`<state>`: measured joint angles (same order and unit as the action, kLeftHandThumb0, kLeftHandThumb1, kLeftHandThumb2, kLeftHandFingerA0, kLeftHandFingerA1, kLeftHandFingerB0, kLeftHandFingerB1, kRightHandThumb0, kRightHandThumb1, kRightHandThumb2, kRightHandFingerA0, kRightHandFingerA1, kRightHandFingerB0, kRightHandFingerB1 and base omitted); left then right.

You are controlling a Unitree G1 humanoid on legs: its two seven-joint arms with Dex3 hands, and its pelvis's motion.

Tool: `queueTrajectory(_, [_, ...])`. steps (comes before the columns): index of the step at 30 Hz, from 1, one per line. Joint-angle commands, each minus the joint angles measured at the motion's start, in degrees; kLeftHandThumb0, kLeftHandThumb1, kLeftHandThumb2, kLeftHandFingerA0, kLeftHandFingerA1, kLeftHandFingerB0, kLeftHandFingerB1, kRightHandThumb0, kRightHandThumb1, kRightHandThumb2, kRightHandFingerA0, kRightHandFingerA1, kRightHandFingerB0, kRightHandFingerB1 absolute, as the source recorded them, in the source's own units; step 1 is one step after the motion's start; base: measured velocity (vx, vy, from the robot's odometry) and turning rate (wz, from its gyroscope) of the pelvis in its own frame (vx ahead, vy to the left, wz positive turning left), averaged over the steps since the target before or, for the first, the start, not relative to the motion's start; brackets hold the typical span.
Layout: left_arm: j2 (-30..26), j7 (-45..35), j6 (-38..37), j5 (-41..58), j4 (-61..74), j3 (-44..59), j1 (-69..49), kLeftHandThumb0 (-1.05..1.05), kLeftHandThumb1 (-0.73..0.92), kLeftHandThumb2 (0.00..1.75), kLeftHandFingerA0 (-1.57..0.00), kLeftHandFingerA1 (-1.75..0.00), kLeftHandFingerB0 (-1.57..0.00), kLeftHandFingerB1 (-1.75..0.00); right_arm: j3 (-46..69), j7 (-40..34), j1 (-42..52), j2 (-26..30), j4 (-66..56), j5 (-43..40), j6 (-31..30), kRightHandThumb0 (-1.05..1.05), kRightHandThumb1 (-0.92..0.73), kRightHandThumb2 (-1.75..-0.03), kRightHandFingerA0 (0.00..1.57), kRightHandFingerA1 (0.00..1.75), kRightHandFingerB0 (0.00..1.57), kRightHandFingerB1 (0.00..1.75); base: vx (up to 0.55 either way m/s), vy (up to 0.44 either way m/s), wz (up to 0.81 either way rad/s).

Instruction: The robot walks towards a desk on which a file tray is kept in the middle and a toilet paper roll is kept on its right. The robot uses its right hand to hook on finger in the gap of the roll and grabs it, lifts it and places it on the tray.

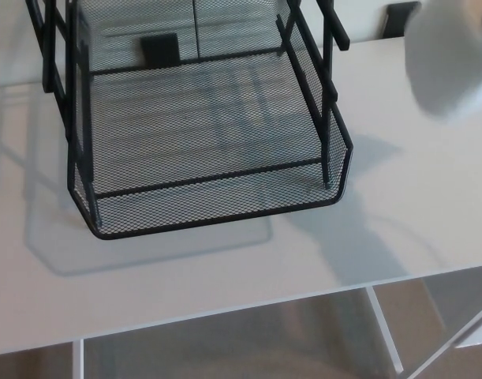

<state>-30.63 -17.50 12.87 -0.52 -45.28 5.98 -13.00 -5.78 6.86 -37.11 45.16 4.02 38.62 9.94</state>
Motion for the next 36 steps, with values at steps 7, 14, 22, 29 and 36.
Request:
queueTrajectory(7, [-0.1, 0.3, -2.3, -0.4, -1.1, 0.5, -0.1, -0.71, 0.92, 0.78, -0.17, -0.49, -0.15, -0.40, -3.4, 6.1, -15.8, -8.1, -0.1, -1.8, -2.4, -0.32, -0.66, -0.61, 0.86, 1.52, 0.87, 0.73, 0.00, 0.000, 0.00])
queueTrajectory(14, [-0.3, 0.2, -2.2, -0.6, -0.9, 0.5, -0.1, -0.71, 0.92, 0.78, -0.17, -0.49, -0.15, -0.40, -2.8, 6.6, -15.4, -8.3, -0.5, -1.6, -2.5, -0.32, -0.66, -0.61, 0.86, 1.52, 0.87, 0.73, 0.00, 0.000, 0.00])
queueTrajectory(22, [-0.3, 0.2, -2.2, -0.6, -0.9, 0.5, -0.1, -0.71, 0.92, 0.78, -0.17, -0.49, -0.15, -0.40, -2.6, 6.8, -15.4, -8.5, -0.5, -1.4, -2.5, -0.32, -0.66, -0.61, 0.86, 1.52, 0.87, 0.73, 0.00, 0.000, 0.00])
queueTrajectory(29, [0.3, 0.4, -2.0, -0.9, -0.9, 0.0, 0.5, -0.71, 0.92, 0.78, -0.17, -0.49, -0.15, -0.40, -1.9, 7.2, -15.2, -7.8, -0.6, -1.4, -2.2, -0.32, -0.66, -0.61, 0.86, 1.52, 0.87, 0.73, 0.00, 0.000, 0.00])
queueTrajectory(36, [0.6, 0.5, -1.8, -1.2, -0.6, -0.4, 0.9, -0.71, 0.92, 0.78, -0.17, -0.49, -0.15, -0.40, -1.0, 7.6, -14.6, -7.1, -1.2, -1.6, -2.1, -0.32, -0.66, -0.61, 0.86, 1.52, 0.87, 0.73, 0.00, 0.000, 0.00])
